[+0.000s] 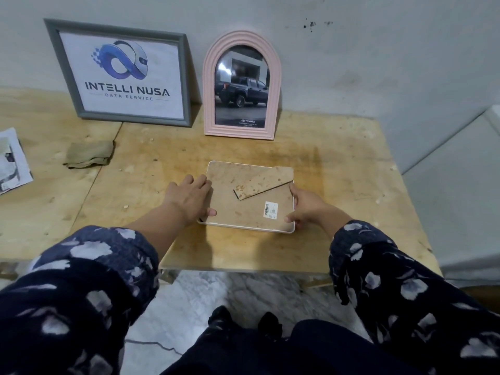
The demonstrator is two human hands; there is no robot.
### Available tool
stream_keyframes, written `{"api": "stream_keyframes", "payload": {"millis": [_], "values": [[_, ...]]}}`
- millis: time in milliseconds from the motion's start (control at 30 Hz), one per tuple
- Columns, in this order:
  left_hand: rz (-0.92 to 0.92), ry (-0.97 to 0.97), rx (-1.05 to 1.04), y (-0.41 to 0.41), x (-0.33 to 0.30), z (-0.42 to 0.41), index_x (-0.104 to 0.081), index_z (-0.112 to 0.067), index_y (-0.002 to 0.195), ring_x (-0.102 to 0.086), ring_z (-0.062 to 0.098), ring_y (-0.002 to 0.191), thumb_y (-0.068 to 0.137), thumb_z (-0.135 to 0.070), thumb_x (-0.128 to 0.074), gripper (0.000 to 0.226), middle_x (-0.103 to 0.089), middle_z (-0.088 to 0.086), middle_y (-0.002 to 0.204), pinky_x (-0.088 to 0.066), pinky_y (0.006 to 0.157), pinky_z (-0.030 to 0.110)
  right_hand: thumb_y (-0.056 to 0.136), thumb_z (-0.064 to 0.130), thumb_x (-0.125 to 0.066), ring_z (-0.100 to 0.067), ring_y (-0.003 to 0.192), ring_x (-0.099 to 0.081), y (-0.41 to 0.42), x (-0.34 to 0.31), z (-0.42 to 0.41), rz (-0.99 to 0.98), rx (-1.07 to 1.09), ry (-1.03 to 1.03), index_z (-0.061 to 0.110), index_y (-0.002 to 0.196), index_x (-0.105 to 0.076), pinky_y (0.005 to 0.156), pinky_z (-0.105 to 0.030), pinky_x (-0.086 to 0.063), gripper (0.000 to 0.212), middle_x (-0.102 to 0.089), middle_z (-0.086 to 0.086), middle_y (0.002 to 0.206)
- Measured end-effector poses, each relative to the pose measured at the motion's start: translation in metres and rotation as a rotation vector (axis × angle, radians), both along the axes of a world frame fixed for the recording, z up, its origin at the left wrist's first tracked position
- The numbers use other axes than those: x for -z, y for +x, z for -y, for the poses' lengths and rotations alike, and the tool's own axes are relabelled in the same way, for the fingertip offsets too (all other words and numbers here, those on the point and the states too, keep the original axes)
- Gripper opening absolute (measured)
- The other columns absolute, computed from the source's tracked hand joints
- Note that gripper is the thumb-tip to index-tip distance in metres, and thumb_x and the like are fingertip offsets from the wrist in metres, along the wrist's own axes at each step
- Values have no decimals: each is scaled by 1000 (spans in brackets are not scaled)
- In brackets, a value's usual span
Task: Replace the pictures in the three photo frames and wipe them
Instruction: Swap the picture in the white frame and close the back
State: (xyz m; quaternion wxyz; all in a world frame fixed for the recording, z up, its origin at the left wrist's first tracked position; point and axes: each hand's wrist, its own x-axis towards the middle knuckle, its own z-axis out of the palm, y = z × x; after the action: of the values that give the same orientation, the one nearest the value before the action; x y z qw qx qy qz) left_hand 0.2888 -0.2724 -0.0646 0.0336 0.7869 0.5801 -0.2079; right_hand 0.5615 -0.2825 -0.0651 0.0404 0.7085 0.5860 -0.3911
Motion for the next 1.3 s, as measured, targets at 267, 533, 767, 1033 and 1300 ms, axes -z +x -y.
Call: {"api": "stream_keyframes", "payload": {"millis": [267,533,767,1033,1300], "values": [[54,-37,-21,-1,1,-2,-26,-16,145,-35,22,125,86,-65,-48,79,-32,0,138,-41,84,37,75,10,-78,-25,99,-58,-3,-8,-14,98,-138,-67,6,144,-28,80,-36,-55,85,-53,-12,121],[117,-135,-117,6,-8,-22,-3,-13,152,-13,25,143,72,-60,-71,115,-6,4,157,-32,109,47,75,11,-74,-25,100,-55,-4,-4,-14,110,-161,-37,12,143,-26,67,-29,-46,83,-54,-10,117],[29,-267,-31,30,-14,-47,-1,-3,151,3,23,148,64,-46,-84,128,15,4,160,-11,119,47,75,2,-74,-16,71,-54,4,-10,-17,-98,2,-121,29,149,15,45,-22,-43,119,-49,-3,90],[-100,-240,81,42,-17,-60,1,-27,152,-26,27,136,46,-52,-90,142,-18,2,153,-42,104,43,75,-2,-76,-23,69,-62,7,-10,-29,-135,-5,-273,35,149,3,64,-38,-57,114,-54,-10,92],[-152,-235,76,45,-15,-63,-9,-34,149,-33,28,131,44,-58,-88,134,-24,3,146,-44,99,41,73,-4,-77,-29,78,-66,4,-12,-40,-95,-81,-333,25,143,-20,74,-50,-59,95,-62,-17,96]]}}
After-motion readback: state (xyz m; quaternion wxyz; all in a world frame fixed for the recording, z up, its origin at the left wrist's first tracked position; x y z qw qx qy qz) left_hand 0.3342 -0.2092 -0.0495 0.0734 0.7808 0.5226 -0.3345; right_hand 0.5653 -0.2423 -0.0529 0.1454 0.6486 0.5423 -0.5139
